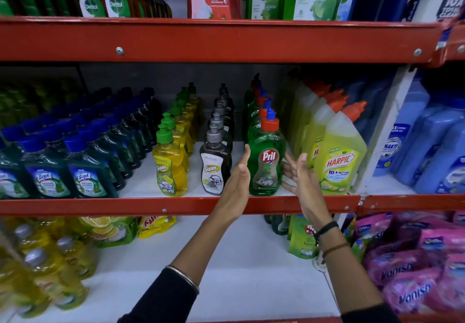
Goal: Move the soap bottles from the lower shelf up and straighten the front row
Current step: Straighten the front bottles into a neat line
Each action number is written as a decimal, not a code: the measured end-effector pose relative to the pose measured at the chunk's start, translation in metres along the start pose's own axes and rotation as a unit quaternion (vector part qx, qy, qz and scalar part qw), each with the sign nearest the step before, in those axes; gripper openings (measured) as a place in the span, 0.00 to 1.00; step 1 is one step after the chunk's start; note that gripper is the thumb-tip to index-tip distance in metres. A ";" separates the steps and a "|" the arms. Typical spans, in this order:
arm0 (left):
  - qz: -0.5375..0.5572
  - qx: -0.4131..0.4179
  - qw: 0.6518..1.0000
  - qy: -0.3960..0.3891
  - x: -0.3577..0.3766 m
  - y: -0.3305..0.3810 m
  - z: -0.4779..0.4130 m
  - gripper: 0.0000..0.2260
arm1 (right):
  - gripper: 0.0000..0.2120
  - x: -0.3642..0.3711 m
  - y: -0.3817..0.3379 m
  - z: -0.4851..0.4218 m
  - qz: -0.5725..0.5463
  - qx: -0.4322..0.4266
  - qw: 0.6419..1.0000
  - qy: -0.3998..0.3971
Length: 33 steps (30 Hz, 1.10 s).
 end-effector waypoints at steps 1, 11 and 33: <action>-0.003 0.002 1.000 0.004 0.000 -0.001 -0.001 0.36 | 0.54 -0.001 0.000 0.000 0.003 -0.002 1.000 -0.002; -0.018 0.186 0.945 0.268 -0.021 -0.003 0.036 0.30 | 0.26 0.026 -0.001 0.035 0.013 -0.204 0.960 0.194; -0.039 -0.007 0.989 0.140 -0.085 -0.012 0.024 0.37 | 0.52 0.117 0.008 0.012 -0.097 -0.026 0.994 -0.053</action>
Point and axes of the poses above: each hand's wrist, its own z-axis away from the middle knuckle, its own x-axis out of the palm, y = z × x, the point moved 3 cm from there along -z, towards the middle knuckle
